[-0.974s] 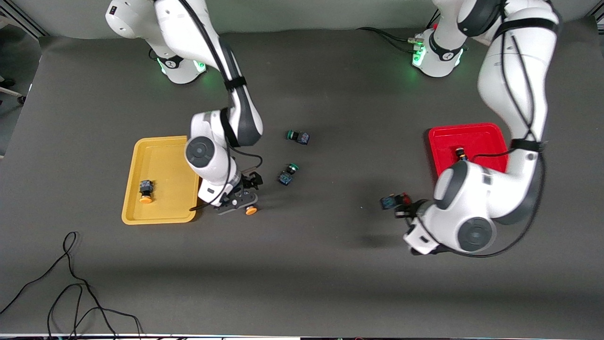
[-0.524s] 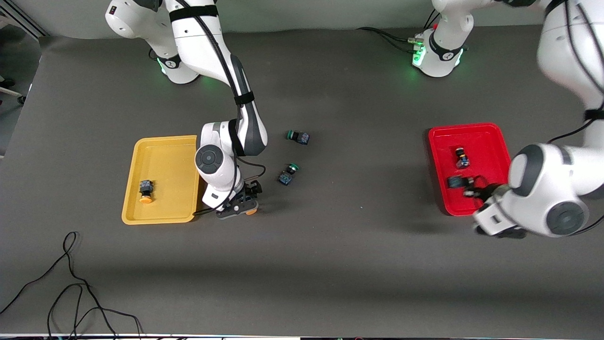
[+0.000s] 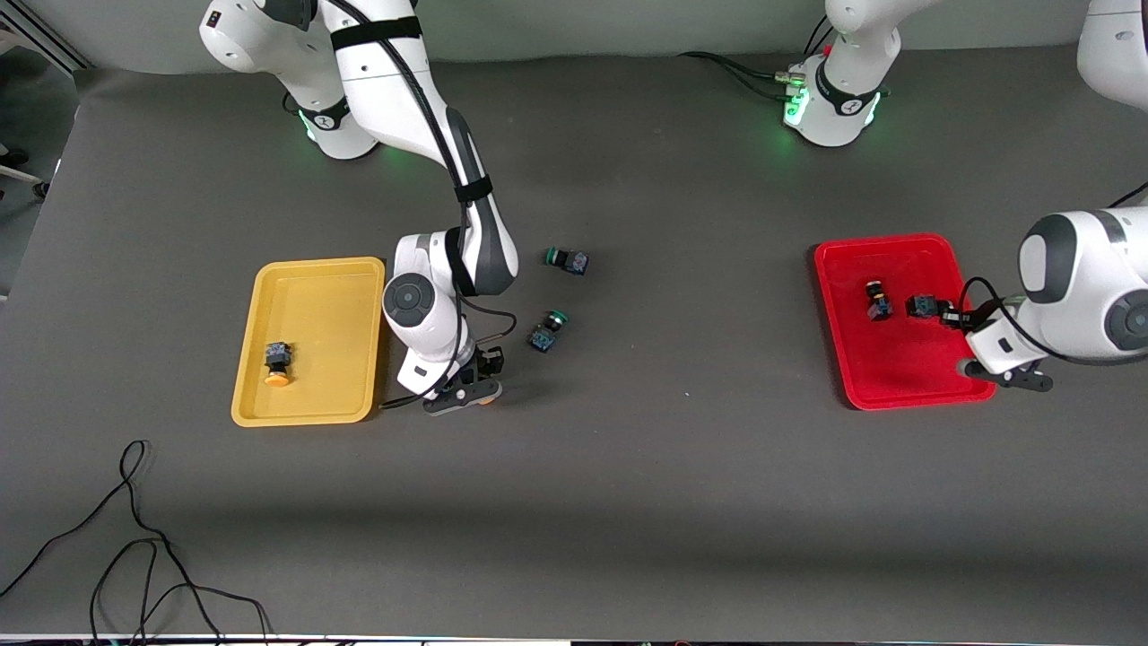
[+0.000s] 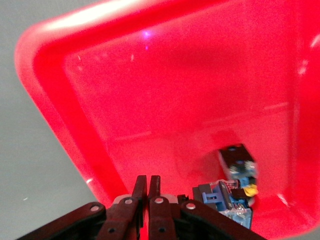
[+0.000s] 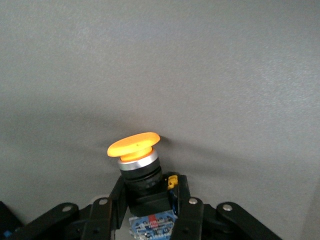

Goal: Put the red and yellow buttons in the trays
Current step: 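Carry the yellow button to the yellow tray while the left gripper lowers red, then open both grippers to release the buttons inside their trays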

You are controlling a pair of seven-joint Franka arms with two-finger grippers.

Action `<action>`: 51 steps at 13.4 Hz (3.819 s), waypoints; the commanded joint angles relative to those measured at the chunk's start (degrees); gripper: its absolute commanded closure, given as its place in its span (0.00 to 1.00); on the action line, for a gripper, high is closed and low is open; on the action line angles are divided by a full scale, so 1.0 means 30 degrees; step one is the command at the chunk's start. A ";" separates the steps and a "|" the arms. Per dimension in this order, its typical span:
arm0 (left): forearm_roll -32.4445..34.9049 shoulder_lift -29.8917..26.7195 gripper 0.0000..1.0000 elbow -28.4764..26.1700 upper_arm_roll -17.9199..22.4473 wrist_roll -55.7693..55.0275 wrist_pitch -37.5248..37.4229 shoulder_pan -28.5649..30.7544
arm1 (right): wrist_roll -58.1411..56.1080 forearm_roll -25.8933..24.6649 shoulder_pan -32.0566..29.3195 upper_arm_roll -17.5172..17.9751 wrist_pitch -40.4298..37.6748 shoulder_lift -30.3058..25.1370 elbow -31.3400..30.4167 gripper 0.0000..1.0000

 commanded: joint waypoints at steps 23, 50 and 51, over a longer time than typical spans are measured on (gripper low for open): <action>0.3447 -0.1104 0.00 -0.2094 -0.0855 0.0348 0.4027 0.1640 | -0.3059 0.1612 -0.2426 -0.5622 -0.6667 -0.0865 -0.3499 0.64; 0.7826 0.1007 0.00 -0.1801 -0.1353 0.1170 0.5082 0.1150 | 0.3001 -0.8225 0.0894 -1.0499 -1.5309 -0.9237 0.3883 0.00; 0.7797 0.1007 0.00 -0.1888 -0.1354 0.0442 0.5052 0.0918 | 0.3675 -0.9015 -0.0014 -0.9180 -1.5280 -0.9883 0.3913 0.00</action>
